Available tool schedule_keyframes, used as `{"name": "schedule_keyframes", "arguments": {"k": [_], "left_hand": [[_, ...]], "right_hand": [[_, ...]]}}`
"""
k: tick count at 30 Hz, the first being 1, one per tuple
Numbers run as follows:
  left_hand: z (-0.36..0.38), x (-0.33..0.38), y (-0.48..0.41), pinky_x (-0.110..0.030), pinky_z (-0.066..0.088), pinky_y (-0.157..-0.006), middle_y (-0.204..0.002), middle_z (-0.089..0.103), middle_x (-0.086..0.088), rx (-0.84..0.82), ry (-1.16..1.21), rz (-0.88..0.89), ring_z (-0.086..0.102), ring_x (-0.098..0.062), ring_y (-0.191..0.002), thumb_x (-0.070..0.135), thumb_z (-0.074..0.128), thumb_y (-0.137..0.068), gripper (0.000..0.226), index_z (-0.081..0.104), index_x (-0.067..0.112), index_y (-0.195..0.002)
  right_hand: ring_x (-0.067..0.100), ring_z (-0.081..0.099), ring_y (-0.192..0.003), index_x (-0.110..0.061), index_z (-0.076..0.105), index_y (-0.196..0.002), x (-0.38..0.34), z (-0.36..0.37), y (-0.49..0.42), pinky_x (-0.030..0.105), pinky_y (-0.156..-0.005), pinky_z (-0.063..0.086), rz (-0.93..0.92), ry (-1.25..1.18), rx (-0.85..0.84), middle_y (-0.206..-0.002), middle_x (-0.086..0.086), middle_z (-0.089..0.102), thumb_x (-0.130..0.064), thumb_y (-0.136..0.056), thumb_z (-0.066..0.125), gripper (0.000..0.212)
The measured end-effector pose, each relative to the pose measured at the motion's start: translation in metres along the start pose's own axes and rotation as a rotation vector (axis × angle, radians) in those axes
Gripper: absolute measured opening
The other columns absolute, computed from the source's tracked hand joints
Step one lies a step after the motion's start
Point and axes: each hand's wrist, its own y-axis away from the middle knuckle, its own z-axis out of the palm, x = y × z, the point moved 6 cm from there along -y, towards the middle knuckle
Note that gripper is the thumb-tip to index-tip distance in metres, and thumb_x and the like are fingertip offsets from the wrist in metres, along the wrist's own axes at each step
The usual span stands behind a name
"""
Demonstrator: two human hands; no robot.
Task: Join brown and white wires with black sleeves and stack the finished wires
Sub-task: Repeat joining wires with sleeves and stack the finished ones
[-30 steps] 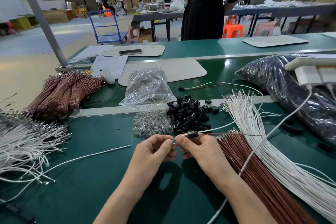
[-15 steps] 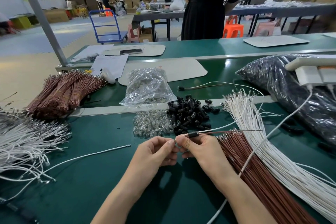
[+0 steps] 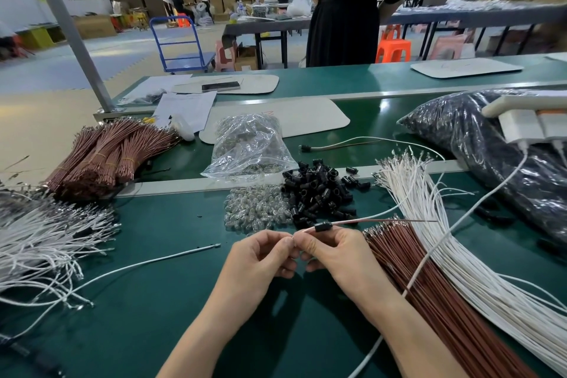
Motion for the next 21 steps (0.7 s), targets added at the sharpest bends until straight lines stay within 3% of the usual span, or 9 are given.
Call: {"name": "schedule_keyframes", "arguments": {"k": [9,16,21], "left_hand": [[-0.0009,-0.0023,0.0006,-0.024,0.057,-0.067,-0.083,0.076,-0.008,0.058,0.028,-0.02,0.07,-0.016,-0.07,0.017,0.066,-0.097,0.013,0.077,0.017,-0.089],[0.0011,0.0,0.0017,-0.024,0.057,-0.068,-0.083,0.076,-0.005,0.023,0.013,-0.015,0.07,-0.014,-0.071,0.016,0.065,-0.098,0.01,0.074,0.012,-0.096],[0.0005,0.0036,0.0025,-0.023,0.057,-0.068,-0.082,0.076,-0.004,0.042,0.001,0.004,0.069,-0.013,-0.071,0.014,0.064,-0.098,0.01,0.074,0.011,-0.096]], "right_hand": [[0.009,0.068,-0.071,-0.012,0.078,-0.085,0.0012,-0.0032,0.0005,0.022,-0.062,0.056,0.008,-0.035,0.047,-0.077,0.002,0.075,-0.017,-0.088,0.075,0.007],[0.01,0.069,-0.072,-0.013,0.079,-0.086,0.0004,-0.0013,0.001,0.02,-0.065,0.055,-0.004,-0.01,0.01,-0.082,0.011,0.076,-0.02,-0.089,0.075,0.008],[0.008,0.067,-0.071,-0.014,0.079,-0.091,-0.0041,0.0022,0.0032,0.02,-0.063,0.054,-0.029,-0.007,-0.026,-0.079,0.003,0.076,-0.035,-0.078,0.076,0.025]]}}
